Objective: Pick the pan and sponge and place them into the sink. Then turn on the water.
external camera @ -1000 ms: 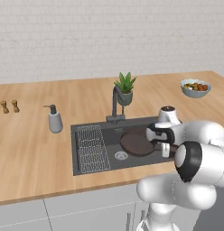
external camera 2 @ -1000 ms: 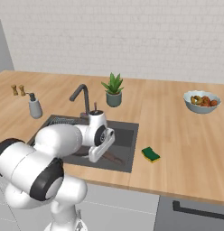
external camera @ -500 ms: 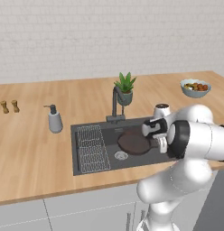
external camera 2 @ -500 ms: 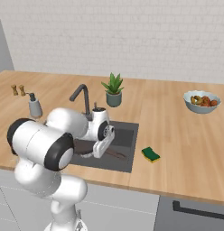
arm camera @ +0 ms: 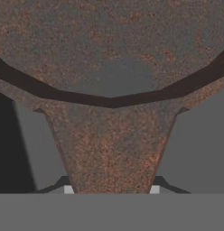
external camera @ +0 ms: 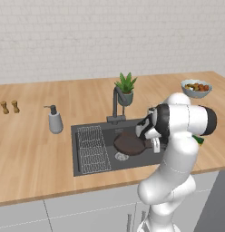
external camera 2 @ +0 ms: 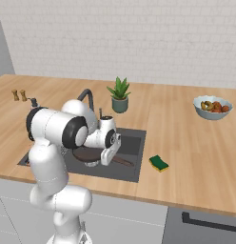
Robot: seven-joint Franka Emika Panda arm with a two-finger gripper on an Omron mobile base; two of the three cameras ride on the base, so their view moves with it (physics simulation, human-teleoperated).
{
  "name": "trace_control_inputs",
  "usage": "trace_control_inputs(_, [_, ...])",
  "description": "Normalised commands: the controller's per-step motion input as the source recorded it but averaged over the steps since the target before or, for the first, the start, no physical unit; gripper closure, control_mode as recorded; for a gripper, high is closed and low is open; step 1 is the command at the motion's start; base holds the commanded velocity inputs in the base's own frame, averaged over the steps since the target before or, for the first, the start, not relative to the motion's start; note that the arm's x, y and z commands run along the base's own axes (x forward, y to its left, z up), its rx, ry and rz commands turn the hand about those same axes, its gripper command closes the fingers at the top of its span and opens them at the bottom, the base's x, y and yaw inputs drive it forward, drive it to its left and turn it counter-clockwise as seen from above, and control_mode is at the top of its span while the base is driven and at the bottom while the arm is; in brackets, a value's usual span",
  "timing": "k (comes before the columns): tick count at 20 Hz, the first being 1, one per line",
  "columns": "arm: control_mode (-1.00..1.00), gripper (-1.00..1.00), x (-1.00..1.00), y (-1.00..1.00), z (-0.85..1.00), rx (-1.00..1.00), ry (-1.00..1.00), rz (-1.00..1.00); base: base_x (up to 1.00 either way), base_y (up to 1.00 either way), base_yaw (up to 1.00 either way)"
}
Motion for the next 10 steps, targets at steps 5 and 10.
trace_control_inputs(5, [-1.00,1.00,0.32,0.03,-0.62,0.00,-0.01,0.04,0.00,0.00,0.00])
trace_control_inputs(10, [-1.00,1.00,0.27,0.00,-0.52,0.00,0.00,0.04,0.00,0.00,0.00])
